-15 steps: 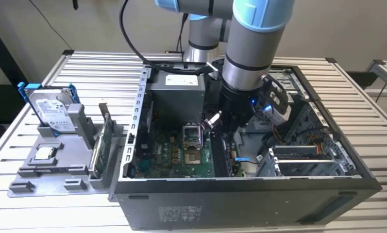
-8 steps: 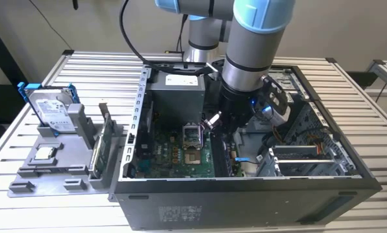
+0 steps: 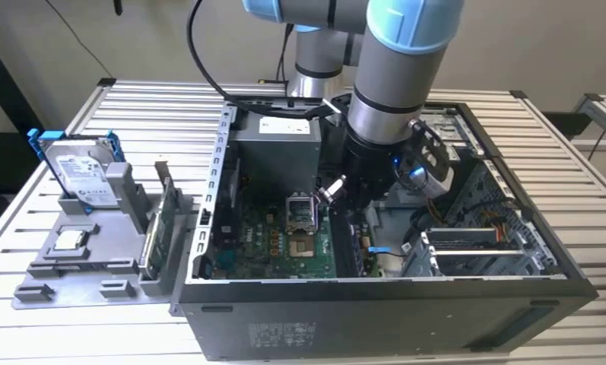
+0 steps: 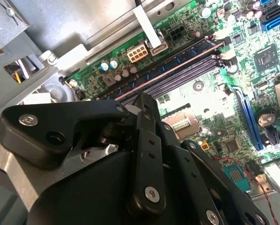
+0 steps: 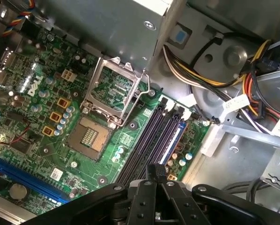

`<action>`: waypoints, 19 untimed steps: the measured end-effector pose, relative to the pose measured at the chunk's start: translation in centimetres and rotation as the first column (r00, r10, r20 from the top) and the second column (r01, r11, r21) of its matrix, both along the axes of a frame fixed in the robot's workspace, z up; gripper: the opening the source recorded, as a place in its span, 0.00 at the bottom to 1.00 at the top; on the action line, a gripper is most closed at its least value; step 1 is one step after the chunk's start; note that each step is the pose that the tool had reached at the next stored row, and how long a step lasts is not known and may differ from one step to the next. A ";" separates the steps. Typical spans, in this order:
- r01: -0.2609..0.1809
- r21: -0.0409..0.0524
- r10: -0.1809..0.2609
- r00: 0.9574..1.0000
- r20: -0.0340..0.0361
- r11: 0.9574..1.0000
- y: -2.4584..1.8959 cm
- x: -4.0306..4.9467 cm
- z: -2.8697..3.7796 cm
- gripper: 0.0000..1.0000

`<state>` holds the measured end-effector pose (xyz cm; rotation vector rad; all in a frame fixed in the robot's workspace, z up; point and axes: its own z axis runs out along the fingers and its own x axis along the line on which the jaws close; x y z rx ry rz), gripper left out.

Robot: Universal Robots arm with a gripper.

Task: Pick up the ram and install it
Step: 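Press down the ram until it locks into place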

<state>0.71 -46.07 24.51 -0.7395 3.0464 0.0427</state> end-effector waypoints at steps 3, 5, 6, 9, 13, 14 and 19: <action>-0.002 0.000 0.002 1.000 -0.004 1.000 0.00 0.00 -0.05 0.11; -0.003 0.000 0.003 1.000 -0.008 1.000 0.00 0.00 -0.09 0.11; -0.003 0.000 0.003 1.000 -0.009 1.000 0.00 0.00 -0.10 0.11; -0.005 0.000 0.005 1.000 -0.015 1.000 0.00 0.00 -0.14 0.11; -0.007 0.000 0.007 1.000 -0.024 1.000 0.00 0.00 -0.19 0.11; -0.007 0.000 0.007 1.000 -0.026 1.000 0.00 0.00 -0.20 0.11; -0.016 0.000 0.016 0.999 -0.032 1.000 0.00 0.00 -0.24 0.11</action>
